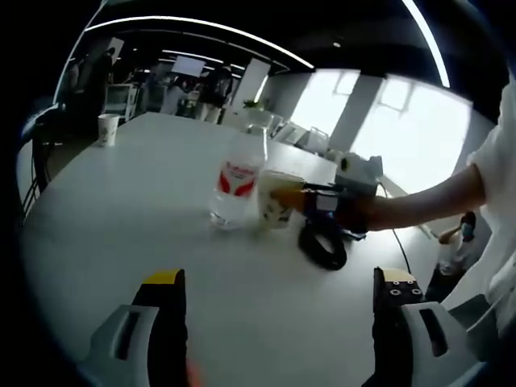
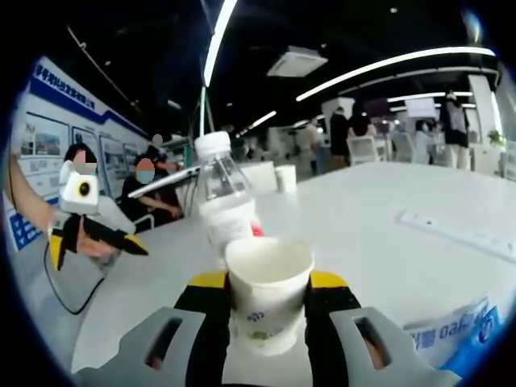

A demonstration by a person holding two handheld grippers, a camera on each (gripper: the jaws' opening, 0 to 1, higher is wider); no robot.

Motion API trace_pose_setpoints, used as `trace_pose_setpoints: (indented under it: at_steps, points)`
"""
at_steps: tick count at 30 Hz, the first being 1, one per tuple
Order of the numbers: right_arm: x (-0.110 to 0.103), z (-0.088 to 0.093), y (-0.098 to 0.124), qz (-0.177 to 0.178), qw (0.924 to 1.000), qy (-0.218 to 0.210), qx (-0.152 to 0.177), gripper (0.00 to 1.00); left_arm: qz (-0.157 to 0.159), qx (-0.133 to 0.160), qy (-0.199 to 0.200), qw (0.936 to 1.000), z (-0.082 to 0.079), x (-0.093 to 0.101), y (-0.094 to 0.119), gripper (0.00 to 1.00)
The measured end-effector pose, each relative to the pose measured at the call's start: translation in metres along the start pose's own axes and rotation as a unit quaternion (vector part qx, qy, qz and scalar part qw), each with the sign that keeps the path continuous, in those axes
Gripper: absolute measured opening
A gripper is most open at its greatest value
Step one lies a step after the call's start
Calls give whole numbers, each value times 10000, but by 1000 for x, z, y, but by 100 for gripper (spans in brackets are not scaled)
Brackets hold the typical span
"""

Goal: Arrange the tabletop items into an orderly group along one side of the table until the central work area is clear of visible clutter.

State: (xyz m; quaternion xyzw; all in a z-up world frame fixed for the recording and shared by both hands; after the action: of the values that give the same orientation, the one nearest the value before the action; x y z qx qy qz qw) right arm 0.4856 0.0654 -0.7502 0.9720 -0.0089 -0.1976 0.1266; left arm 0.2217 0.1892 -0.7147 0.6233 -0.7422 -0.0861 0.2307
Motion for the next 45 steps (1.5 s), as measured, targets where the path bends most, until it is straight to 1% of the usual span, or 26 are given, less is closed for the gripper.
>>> trace_pose_setpoints:
  at_steps: [1, 2, 5, 15, 19, 32, 34, 36, 38, 39, 45]
  points:
    - [1, 2, 0, 0, 10000, 5, -41, 32, 3, -12, -13, 10000, 0, 0, 0, 94]
    - [1, 1, 2, -29, 10000, -2, 9, 32, 4, -21, -29, 10000, 0, 0, 0, 94]
    - [1, 1, 3, -37, 10000, 18, 1, 32, 6, -54, -47, 10000, 1, 0, 0, 94]
    - [-2, 4, 12, -140, 9994, 255, -165, 33, -28, -92, -68, 9999, 2, -2, 3, 93]
    - [-2, 9, 18, -138, 9982, 436, -381, 33, -28, -107, -79, 9999, 3, -1, 3, 93]
    - [-4, 7, 18, -113, 9961, 604, -627, 32, 27, -133, -119, 9998, 2, 3, 1, 92]
    - [-3, 7, 18, -105, 9964, 584, -609, 31, 20, -130, -122, 9998, 2, 3, 2, 92]
    - [-4, 5, 18, -138, 9977, 501, -444, 30, -1, -104, -92, 9999, 2, 3, 3, 92]
    - [-6, 4, 17, -130, 9971, 587, -472, 30, -2, -101, -81, 9999, 3, 3, 4, 92]
    - [-7, 4, 16, -175, 9971, 573, -461, 30, 5, -107, -80, 9999, 3, 4, 5, 92]
    - [-4, 0, 8, -148, 9977, 557, -365, 30, 4, -129, -50, 9999, 4, 4, 6, 92]
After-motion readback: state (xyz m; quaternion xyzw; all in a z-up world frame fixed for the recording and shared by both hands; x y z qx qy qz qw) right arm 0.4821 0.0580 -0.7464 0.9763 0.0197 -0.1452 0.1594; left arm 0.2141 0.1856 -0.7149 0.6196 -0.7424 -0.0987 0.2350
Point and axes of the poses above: the point that each gripper's makers call its tool centre point, and the gripper's own axes: y roughly backward along the fingers, x roughly to its right, z roughly out of its underside, the point moved 10 cm from there along y, roughly backward along the fingers, and after that the axes turned 11 degrees about -y, right-handed, at the moved point
